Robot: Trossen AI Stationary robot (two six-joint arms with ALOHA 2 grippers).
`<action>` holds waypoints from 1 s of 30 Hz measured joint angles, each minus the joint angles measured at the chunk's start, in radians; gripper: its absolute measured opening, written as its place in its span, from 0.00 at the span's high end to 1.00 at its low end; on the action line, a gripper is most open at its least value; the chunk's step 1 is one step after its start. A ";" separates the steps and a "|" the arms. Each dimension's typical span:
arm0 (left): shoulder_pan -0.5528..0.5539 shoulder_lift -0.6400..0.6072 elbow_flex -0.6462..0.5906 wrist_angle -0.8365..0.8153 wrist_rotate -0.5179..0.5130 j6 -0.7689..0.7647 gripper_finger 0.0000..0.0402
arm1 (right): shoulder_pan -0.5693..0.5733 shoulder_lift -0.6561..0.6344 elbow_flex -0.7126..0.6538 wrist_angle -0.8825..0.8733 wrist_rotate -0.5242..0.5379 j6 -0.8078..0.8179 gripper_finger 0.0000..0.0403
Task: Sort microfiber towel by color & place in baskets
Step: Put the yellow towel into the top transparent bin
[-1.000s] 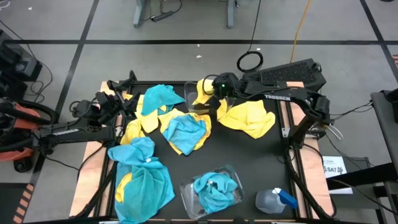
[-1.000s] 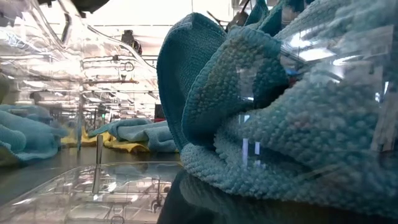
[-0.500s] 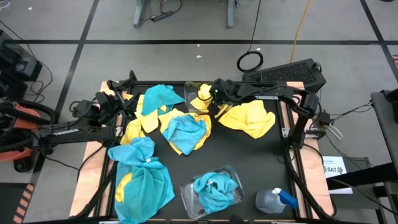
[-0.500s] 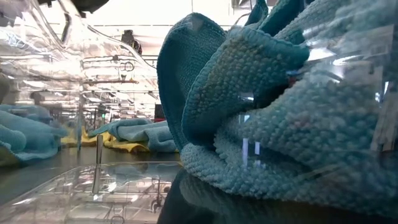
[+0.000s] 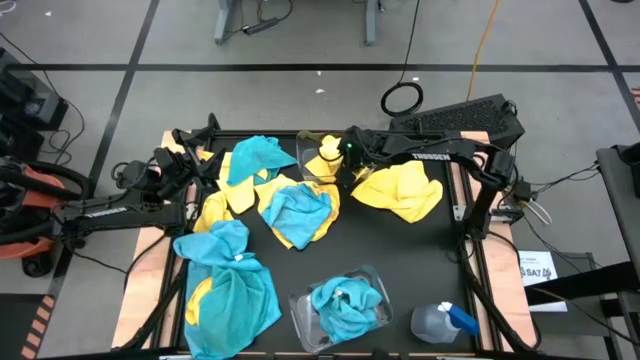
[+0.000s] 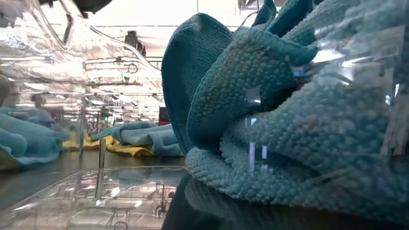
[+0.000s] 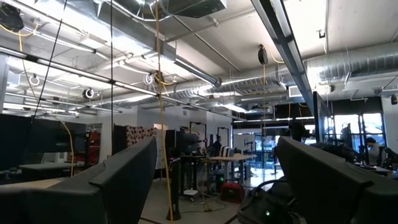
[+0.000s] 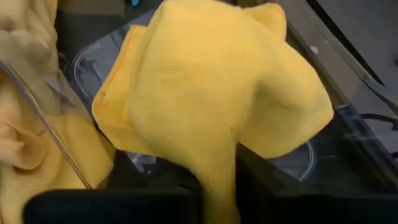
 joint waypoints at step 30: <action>0.000 0.000 0.000 0.000 0.000 0.000 0.16 | 0.122 -0.461 0.001 -0.172 0.006 -0.009 0.57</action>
